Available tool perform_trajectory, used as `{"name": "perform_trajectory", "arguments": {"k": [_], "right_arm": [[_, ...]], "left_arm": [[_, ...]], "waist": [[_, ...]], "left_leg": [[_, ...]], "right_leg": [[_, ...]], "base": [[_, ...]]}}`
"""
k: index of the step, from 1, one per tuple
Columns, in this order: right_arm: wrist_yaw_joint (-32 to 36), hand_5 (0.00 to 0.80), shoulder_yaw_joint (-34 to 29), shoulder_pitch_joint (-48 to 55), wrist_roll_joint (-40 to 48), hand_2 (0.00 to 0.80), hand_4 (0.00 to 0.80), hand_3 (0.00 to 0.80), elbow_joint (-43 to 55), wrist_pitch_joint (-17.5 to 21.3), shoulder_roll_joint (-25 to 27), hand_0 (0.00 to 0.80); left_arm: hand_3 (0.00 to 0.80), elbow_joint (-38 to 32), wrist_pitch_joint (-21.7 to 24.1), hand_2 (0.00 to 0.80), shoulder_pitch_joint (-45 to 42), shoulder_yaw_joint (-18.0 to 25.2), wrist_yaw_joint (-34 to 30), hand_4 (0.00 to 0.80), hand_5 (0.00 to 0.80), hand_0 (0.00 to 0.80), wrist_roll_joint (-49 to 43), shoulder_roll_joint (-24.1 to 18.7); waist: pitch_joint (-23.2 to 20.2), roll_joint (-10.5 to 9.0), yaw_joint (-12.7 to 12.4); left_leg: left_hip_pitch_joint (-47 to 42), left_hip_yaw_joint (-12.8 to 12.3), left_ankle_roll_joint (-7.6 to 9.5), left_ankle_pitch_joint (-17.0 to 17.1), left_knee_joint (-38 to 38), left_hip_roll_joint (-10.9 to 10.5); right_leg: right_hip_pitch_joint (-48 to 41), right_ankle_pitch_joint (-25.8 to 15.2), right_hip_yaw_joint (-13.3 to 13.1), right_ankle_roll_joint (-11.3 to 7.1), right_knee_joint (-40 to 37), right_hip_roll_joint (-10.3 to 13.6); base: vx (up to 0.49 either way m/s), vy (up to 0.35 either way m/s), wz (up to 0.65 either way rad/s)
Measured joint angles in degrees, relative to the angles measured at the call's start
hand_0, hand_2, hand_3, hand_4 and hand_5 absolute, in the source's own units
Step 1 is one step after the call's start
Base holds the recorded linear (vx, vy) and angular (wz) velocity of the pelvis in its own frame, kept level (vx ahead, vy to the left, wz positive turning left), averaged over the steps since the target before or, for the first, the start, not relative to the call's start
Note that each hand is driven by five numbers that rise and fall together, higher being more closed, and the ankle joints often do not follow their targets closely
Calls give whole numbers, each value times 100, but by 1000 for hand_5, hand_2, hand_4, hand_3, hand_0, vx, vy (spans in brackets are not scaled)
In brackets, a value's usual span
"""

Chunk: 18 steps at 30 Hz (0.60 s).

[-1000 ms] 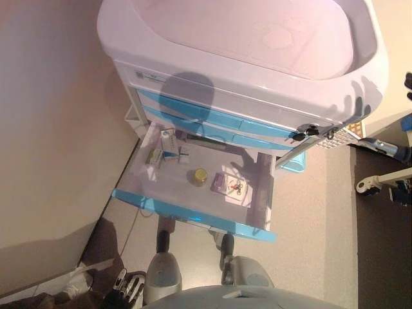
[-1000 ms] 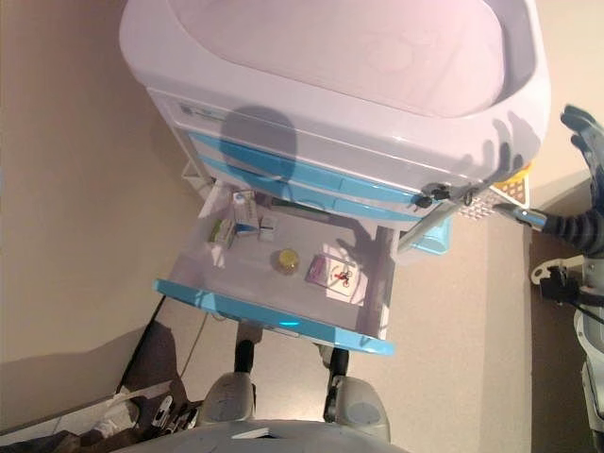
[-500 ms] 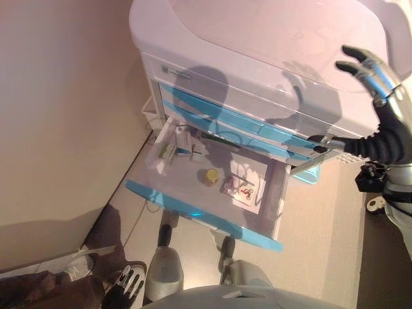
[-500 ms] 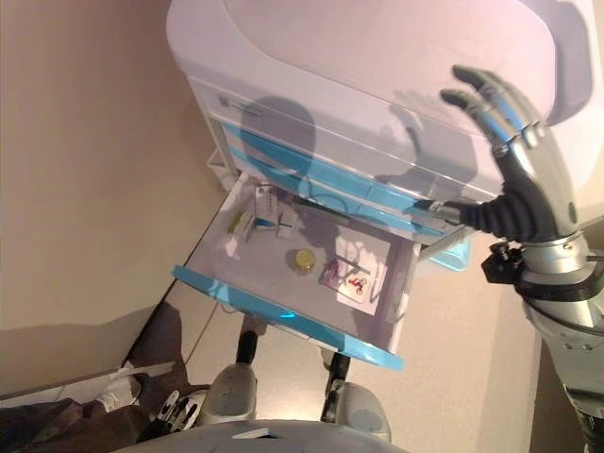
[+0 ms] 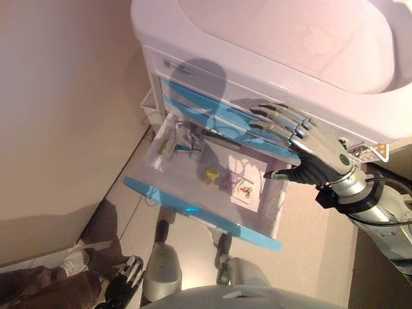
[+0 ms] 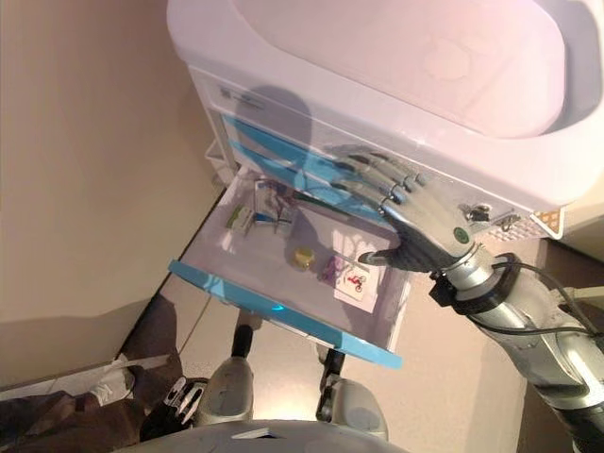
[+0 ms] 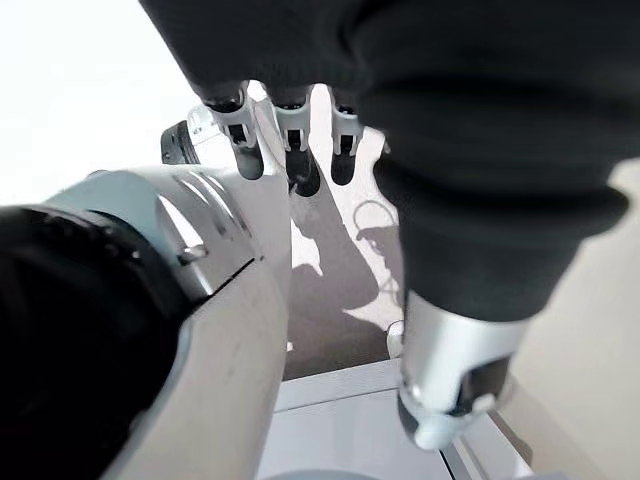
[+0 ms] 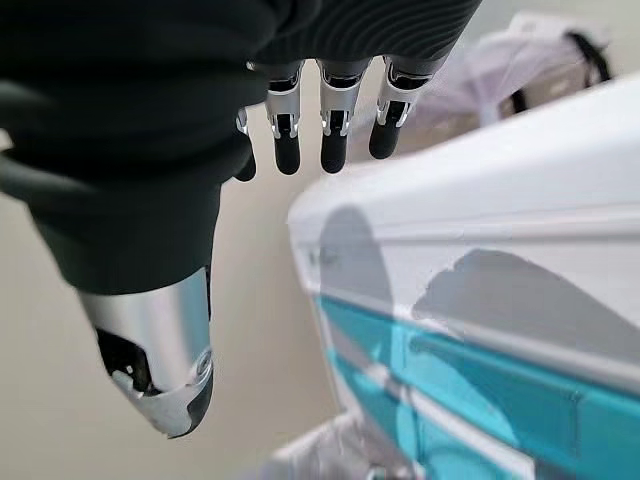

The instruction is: Open the drawer and pick up the medicine

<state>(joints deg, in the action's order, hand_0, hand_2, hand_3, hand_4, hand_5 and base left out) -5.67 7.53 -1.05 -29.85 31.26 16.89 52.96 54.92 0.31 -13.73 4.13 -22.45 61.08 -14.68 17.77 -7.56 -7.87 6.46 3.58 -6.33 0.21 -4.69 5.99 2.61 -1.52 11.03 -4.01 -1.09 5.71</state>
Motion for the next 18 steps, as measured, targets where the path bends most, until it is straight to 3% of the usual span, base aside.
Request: {"name": "perform_trajectory", "arguments": {"k": [10, 18], "right_arm": [[-20, 0, 1786, -1098, -409, 0, 0, 0, -1430, -747, -246, 0], [-275, 0, 2828, -1920, -540, 0, 0, 0, -2617, -1069, -610, 0]], "left_arm": [[0, 37, 4, 0, 510, -299, 6, 0, 0, 0, 204, -202], [0, 39, -8, 0, 777, -585, 10, 0, 0, 0, 244, -257]], "waist": [[387, 54, -283], [566, 128, -465]], "left_leg": [[101, 146, -4, 23, 0, -31], [146, 319, 12, 42, 0, -101]], "right_leg": [[-5, 0, 149, 1, -34, 11], [-97, 8, 358, -12, -96, 60]], "base": [[-22, 7, 8], [-10, 9, 12]]}}
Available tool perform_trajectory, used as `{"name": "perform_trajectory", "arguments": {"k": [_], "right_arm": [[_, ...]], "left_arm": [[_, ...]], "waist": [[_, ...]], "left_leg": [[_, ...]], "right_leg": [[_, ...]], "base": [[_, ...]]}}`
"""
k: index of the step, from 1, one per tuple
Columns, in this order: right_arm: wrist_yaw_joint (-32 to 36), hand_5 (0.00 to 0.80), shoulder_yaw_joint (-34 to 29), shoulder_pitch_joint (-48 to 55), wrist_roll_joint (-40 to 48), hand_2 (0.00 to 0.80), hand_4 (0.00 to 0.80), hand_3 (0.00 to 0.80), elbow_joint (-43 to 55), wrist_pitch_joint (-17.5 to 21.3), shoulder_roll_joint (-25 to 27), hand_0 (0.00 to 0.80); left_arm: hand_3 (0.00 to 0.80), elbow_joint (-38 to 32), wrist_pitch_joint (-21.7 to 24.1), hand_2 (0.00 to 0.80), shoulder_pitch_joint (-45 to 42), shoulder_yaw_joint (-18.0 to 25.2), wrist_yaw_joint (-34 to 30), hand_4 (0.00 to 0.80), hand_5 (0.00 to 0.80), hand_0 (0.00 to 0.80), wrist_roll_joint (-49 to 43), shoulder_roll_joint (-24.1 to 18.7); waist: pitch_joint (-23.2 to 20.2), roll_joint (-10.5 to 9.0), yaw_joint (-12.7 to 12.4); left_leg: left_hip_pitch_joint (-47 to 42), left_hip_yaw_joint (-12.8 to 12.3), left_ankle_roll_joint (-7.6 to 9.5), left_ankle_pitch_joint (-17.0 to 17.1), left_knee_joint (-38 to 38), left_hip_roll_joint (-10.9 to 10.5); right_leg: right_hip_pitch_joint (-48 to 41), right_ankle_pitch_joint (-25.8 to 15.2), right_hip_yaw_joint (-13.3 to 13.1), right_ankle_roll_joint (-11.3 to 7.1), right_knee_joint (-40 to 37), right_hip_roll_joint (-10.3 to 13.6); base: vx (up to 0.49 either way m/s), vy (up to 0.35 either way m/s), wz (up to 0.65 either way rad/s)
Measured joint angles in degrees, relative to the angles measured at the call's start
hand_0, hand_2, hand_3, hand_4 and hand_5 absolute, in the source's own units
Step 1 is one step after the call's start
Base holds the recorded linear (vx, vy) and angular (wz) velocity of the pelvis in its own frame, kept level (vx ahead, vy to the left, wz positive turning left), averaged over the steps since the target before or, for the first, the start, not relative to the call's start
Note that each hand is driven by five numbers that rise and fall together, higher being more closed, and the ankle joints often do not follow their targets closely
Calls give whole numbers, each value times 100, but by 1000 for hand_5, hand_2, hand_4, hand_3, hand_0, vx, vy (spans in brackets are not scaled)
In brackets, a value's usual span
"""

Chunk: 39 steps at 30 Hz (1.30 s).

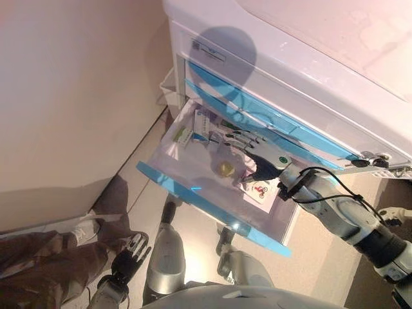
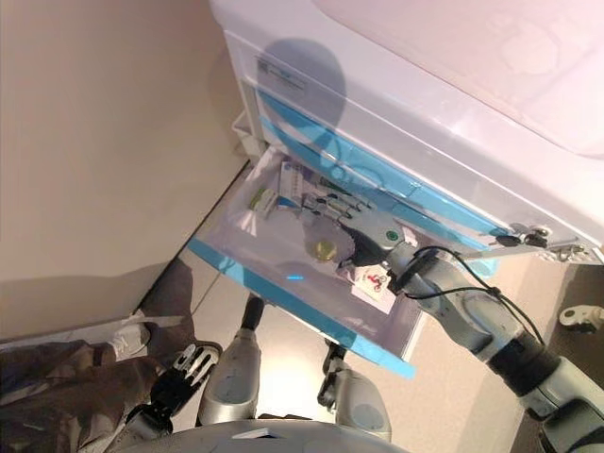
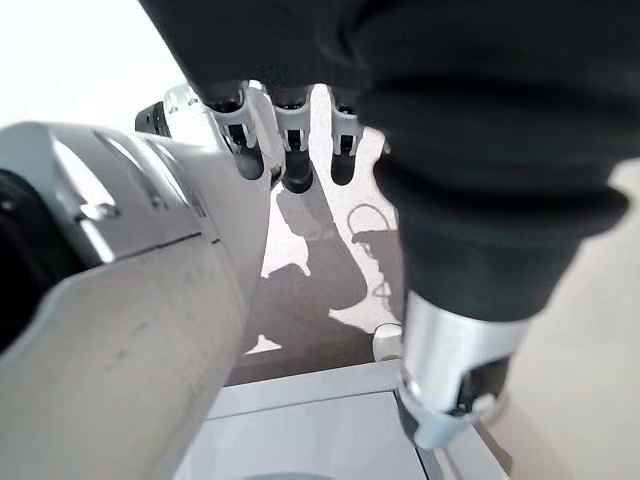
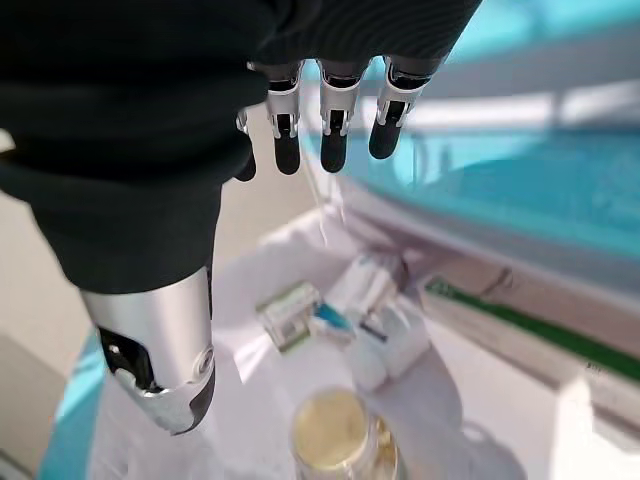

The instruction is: Open the drawer and pick up the medicine

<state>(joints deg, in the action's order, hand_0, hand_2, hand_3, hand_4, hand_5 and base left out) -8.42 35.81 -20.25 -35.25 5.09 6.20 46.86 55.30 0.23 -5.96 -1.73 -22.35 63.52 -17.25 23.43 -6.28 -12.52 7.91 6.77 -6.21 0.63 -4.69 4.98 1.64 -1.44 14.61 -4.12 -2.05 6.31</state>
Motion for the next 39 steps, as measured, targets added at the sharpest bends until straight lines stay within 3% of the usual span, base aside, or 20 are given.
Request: {"name": "perform_trajectory", "arguments": {"k": [6, 19, 39], "right_arm": [[-136, 0, 397, -172, -44, 0, 0, 0, -692, -155, -332, 0], [-339, 0, 740, -268, -374, 0, 0, 0, -1622, -315, -560, 0], [-650, 0, 743, -244, -666, 0, 0, 0, -1974, -404, -688, 0]], "left_arm": [[0, -3, -3, 0, 53, -90, 1, 0, 0, 0, -1, -72], [0, -28, -3, 0, 54, -138, 1, 0, 0, 0, -2, -104], [0, -48, -5, 0, 56, -136, 11, 0, 0, 0, -2, -108]], "waist": [[100, 46, -153], [187, 161, -180], [202, 187, -146]], "left_leg": [[61, 68, 1, 16, 0, -21], [107, 145, -2, 44, 1, -33], [118, 158, 1, 70, 1, -35]], "right_leg": [[9, 9, 39, -12, -10, 9], [9, 10, 148, -14, -11, 16], [15, 9, 160, -12, 2, 18]], "base": [[-2, 4, 7], [-3, 3, 2], [0, 0, 1]]}}
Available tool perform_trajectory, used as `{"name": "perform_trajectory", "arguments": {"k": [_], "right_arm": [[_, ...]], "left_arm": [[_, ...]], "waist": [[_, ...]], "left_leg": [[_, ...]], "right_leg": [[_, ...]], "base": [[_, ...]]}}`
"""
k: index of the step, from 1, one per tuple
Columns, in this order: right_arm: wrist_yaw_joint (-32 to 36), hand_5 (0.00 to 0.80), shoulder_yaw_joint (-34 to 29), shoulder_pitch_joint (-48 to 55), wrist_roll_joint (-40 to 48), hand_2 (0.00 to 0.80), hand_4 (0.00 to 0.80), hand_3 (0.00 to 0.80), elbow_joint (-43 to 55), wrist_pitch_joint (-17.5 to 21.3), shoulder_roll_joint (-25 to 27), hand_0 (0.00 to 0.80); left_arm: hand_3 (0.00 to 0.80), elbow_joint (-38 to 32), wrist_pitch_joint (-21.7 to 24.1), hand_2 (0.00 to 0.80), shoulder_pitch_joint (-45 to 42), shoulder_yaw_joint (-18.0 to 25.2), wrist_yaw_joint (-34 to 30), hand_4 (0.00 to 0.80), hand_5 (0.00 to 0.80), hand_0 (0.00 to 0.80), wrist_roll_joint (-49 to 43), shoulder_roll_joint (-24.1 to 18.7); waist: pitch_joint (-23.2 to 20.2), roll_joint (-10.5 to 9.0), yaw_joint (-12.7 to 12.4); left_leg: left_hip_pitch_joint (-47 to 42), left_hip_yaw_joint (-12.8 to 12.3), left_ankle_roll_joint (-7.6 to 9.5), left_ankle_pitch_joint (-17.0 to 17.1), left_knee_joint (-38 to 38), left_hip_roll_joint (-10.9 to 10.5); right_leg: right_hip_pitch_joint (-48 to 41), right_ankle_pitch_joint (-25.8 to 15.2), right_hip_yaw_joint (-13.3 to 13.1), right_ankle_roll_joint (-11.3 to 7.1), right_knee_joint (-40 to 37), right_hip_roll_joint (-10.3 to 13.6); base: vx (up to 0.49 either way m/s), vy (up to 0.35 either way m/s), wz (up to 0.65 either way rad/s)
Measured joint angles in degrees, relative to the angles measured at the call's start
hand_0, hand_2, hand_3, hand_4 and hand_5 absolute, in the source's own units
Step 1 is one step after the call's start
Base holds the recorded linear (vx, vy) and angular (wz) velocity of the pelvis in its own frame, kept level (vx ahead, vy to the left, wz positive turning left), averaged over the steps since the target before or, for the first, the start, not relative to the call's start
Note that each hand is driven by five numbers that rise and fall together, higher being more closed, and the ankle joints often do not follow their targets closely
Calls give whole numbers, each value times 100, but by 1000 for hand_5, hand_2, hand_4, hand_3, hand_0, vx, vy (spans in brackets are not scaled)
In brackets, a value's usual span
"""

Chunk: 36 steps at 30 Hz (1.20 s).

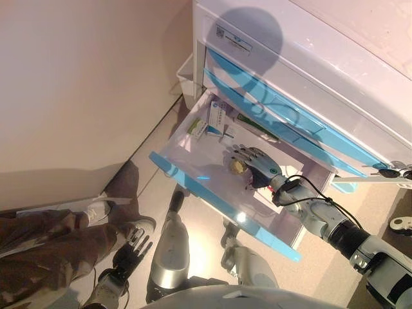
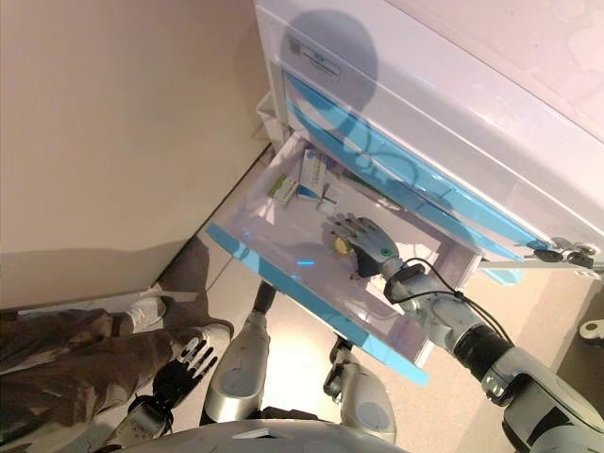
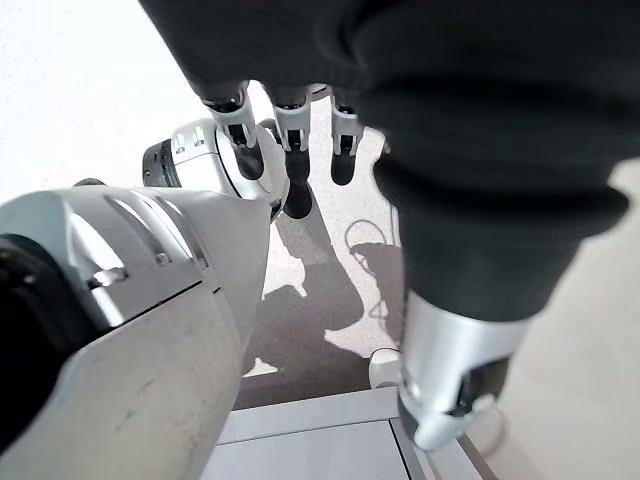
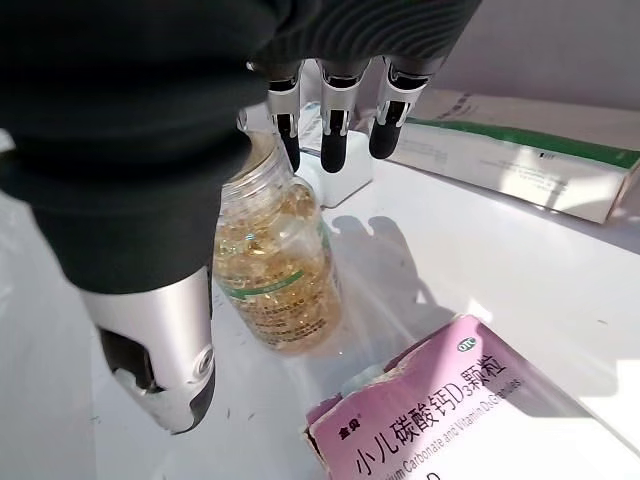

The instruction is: Open the drawer and pick up the medicine

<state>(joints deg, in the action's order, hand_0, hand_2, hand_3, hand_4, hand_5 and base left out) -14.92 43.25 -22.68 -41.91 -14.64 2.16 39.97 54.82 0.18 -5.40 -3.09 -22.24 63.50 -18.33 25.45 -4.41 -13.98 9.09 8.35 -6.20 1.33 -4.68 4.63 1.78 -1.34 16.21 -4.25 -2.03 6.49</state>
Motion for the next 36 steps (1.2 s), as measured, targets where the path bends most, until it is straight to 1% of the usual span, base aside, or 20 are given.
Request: {"name": "perform_trajectory", "arguments": {"k": [18, 19, 20, 21, 22, 23, 24, 27, 28, 29, 31, 36], "right_arm": [[-105, 0, -5, -3, -34, 0, 0, 0, -99, -79, -70, 0], [-105, 72, -5, -4, -34, 72, 72, 72, -99, -79, -70, 72], [-105, 260, -5, -5, -33, 260, 260, 260, -99, -79, -71, 260], [-110, 304, -5, -6, -33, 304, 304, 304, -99, -79, -71, 304], [-124, 420, -6, -15, -34, 420, 420, 420, -99, -78, -76, 420], [-125, 467, -8, -29, -34, 467, 467, 467, -102, -78, -78, 467], [-122, 486, -8, -31, -35, 486, 486, 486, -109, -75, -77, 486], [-125, 646, -8, -32, -50, 646, 646, 646, -120, -74, -84, 646], [-126, 715, -8, -38, -52, 715, 715, 715, -141, -76, -84, 715], [-130, 753, -8, -45, -52, 753, 753, 753, -155, -76, -84, 753], [-130, 800, -8, -48, -56, 800, 800, 800, -181, -75, -86, 800], [-130, 800, -8, -51, -101, 800, 800, 800, -208, -76, -90, 800]], "left_arm": [[0, 1, -3, 0, 0, 5, 48, 0, 0, 0, 0, 1], [0, 0, -3, 0, 0, 5, 49, 0, 0, 0, 0, 1], [0, 0, -3, 0, 0, 5, 50, 0, 0, 0, 0, 1], [0, 1, -3, 0, 0, 5, 50, 0, 0, 0, 0, 1], [0, 1, -4, 0, 0, 5, 50, 0, 0, 0, 0, 1], [0, -2, -4, 0, 0, 5, 50, 0, 0, 0, 0, 1], [0, -1, -4, 0, 0, 5, 52, 0, 0, 0, 0, 1], [0, -1, -5, 0, 0, 8, 53, 0, 0, 0, -1, 1], [0, -1, -5, 0, 0, 7, 53, 0, 0, 0, -1, 1], [0, -1, -5, 0, 0, 7, 53, 0, 0, 0, -1, 1], [0, 1, -5, 0, 0, 7, 53, 0, 0, 0, -1, 1], [0, -1, -6, 0, 0, 7, 56, 0, 0, 0, -1, 1]], "waist": [[0, 0, -3], [0, 0, -3], [0, 0, -5], [0, 0, -6], [0, 0, -6], [0, 0, -7], [0, 0, -8], [-1, 0, -6], [-1, -1, -8], [-1, -1, -8], [-1, -1, -10], [-1, -2, -9]], "left_leg": [[-33, -6, 2, 6, 0, 0], [-34, -6, 1, 7, 0, 0], [-34, -6, 1, 9, 0, 0], [-34, -5, 1, 10, 0, 0], [-34, -5, 1, 10, 0, 0], [-35, -5, 1, 11, 0, 0], [-35, -5, 1, 11, 0, 0], [-48, -4, 1, 11, 0, 0], [-53, -4, 1, 11, 0, 0], [-54, -3, 1, 11, 0, 0], [-57, -2, 1, 11, 0, 0], [-77, 2, 1, 11, 0, 0]], "right_leg": [[-24, 0, -3, 0, 13, 3], [-25, 0, -3, 0, 15, 3], [-26, 0, -3, 0, 15, 3], [-26, 0, -3, 0, 15, 3], [-26, 0, -3, 0, 16, 3], [-26, 0, -2, 0, 16, 3], [-28, -1, -2, 1, 16, 3], [-42, -1, -2, 1, 16, 3], [-48, -1, -2, 1, 16, 3], [-50, -1, -2, 1, 16, 3], [-56, -1, -3, 1, 16, 3], [-81, -1, -2, 1, 15, 3]], "base": [[0, 0, 0], [0, 0, 0], [0, 0, 0], [0, 0, 0], [0, 0, 0], [0, 0, 0], [0, 0, 0], [0, 0, 0], [0, 0, 0], [0, 0, 0], [0, 0, 0], [0, 0, 0]]}}
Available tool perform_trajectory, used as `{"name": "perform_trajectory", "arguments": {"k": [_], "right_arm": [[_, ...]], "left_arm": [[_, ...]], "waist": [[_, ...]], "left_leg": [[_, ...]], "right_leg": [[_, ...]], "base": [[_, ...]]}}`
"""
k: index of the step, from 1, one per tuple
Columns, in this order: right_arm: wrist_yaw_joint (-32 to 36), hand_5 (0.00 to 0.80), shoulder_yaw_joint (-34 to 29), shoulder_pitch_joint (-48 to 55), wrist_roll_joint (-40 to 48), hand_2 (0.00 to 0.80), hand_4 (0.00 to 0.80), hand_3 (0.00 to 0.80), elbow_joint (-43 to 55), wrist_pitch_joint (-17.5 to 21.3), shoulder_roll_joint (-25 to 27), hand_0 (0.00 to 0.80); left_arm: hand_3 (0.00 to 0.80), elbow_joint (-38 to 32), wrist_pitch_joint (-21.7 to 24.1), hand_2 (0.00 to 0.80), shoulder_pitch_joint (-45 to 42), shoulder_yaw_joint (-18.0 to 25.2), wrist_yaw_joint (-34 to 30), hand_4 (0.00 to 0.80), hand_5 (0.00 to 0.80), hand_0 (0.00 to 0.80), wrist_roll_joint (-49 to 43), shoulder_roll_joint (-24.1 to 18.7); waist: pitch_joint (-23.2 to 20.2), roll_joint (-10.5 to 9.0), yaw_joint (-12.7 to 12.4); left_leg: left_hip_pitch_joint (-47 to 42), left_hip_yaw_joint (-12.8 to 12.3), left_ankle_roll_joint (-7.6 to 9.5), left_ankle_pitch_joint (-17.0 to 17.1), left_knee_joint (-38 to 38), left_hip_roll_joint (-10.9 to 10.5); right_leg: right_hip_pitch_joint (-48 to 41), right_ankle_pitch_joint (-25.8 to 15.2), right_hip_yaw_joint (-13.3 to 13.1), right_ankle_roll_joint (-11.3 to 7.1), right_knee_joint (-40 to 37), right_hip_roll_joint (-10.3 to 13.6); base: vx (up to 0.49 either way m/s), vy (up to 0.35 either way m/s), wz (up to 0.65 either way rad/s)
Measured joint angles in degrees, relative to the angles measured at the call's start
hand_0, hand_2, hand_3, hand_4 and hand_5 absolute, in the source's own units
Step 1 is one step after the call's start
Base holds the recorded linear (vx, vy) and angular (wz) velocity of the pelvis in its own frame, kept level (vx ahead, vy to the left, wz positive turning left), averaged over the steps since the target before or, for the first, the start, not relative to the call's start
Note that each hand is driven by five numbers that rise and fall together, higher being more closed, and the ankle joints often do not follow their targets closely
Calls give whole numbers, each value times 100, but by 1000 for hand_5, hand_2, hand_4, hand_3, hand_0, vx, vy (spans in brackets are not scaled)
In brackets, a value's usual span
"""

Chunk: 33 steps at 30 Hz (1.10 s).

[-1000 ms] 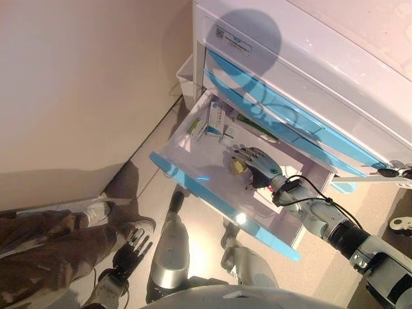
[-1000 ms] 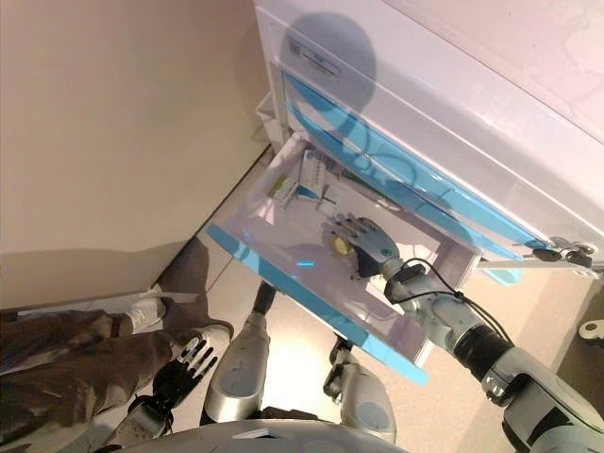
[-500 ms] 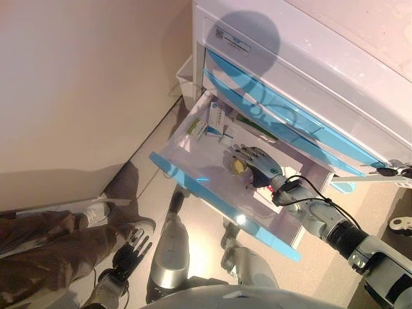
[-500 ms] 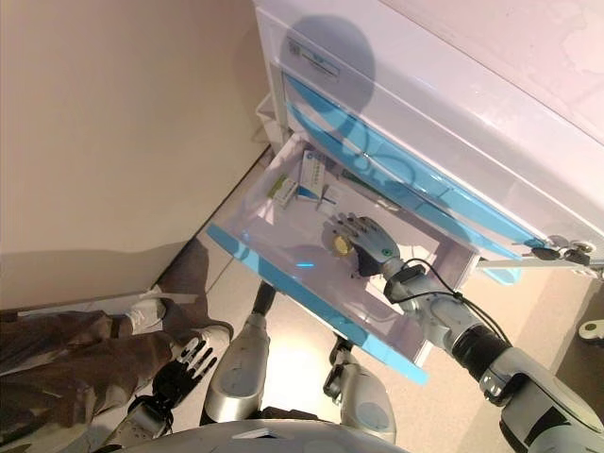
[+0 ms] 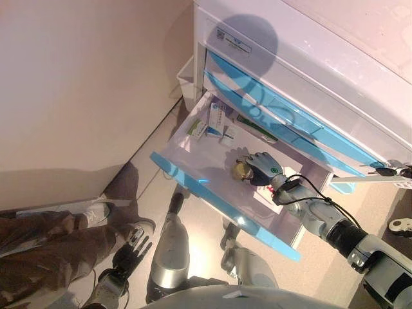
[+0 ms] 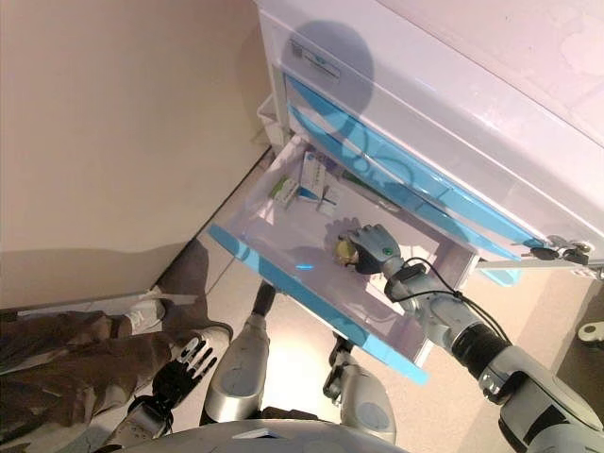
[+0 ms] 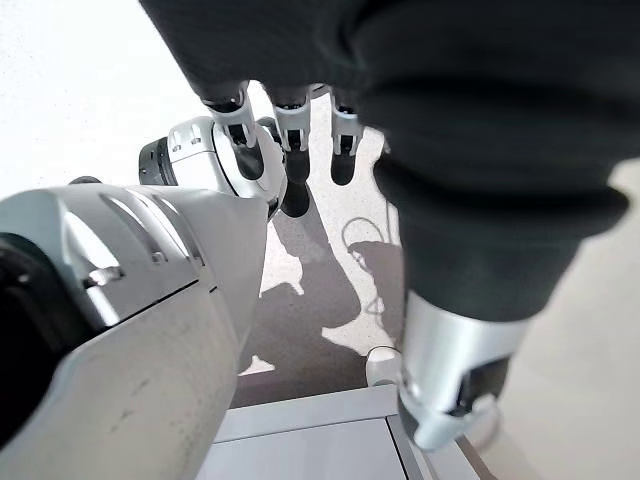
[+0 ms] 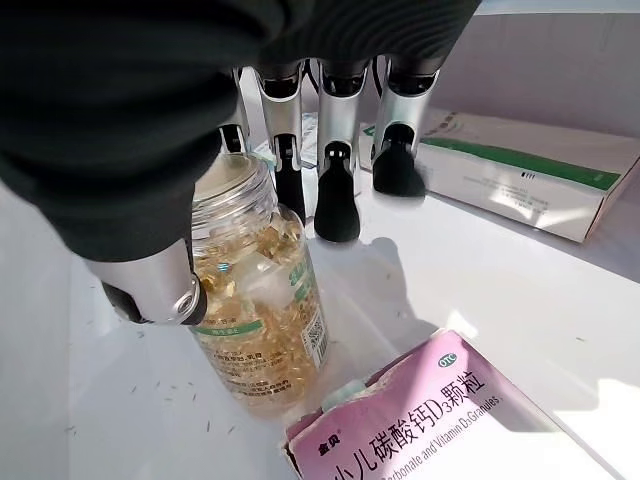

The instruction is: Open the drawer and pick up the medicine

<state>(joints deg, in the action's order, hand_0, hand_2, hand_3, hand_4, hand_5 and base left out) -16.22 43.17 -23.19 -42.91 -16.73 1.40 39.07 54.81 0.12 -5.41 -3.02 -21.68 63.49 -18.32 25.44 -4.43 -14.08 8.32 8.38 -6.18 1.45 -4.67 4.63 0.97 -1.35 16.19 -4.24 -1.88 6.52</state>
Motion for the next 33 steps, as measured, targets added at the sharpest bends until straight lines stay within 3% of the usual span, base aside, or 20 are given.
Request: {"name": "perform_trajectory", "arguments": {"k": [16, 20, 25, 33], "right_arm": [[3, 800, 0, 0, 3, 800, 800, 800, 34, -2, 0, 800], [93, 800, -149, 23, 42, 800, 800, 800, 747, 65, 83, 800], [881, 800, -719, 71, 554, 800, 800, 800, 2298, 413, 350, 800], [2635, 800, -1525, 339, 2467, 800, 800, 800, 3911, 653, 634, 800]], "left_arm": [[0, -4, -2, 0, 0, -1, 5, 0, 0, 0, -9, 0], [0, -57, 3, 0, -1, -1, 14, 0, 0, 0, -22, 5], [0, -207, 11, 0, -26, 12, 127, 0, 0, 0, -54, 61], [0, -287, 15, 0, -46, 53, 287, 0, 0, 0, -64, 189]], "waist": [[-6, -10, 4], [-14, -23, 25], [-40, -68, 53], [-262, -321, 305]], "left_leg": [[-47, 0, 0, 0, 5, 5], [-68, -24, -2, 1, 11, 19], [-239, -131, 7, 7, 99, 26], [-466, -351, 26, 17, 221, 32]], "right_leg": [[-42, 0, -3, 0, -1, -5], [-42, -1, -27, 2, 1, -16], [-99, -3, -178, 3, 10, -9], [-134, -11, -422, -11, 24, 10]], "base": [[0, 0, 0], [15, 3, -3], [29, 24, -10], [36, 37, -13]]}}
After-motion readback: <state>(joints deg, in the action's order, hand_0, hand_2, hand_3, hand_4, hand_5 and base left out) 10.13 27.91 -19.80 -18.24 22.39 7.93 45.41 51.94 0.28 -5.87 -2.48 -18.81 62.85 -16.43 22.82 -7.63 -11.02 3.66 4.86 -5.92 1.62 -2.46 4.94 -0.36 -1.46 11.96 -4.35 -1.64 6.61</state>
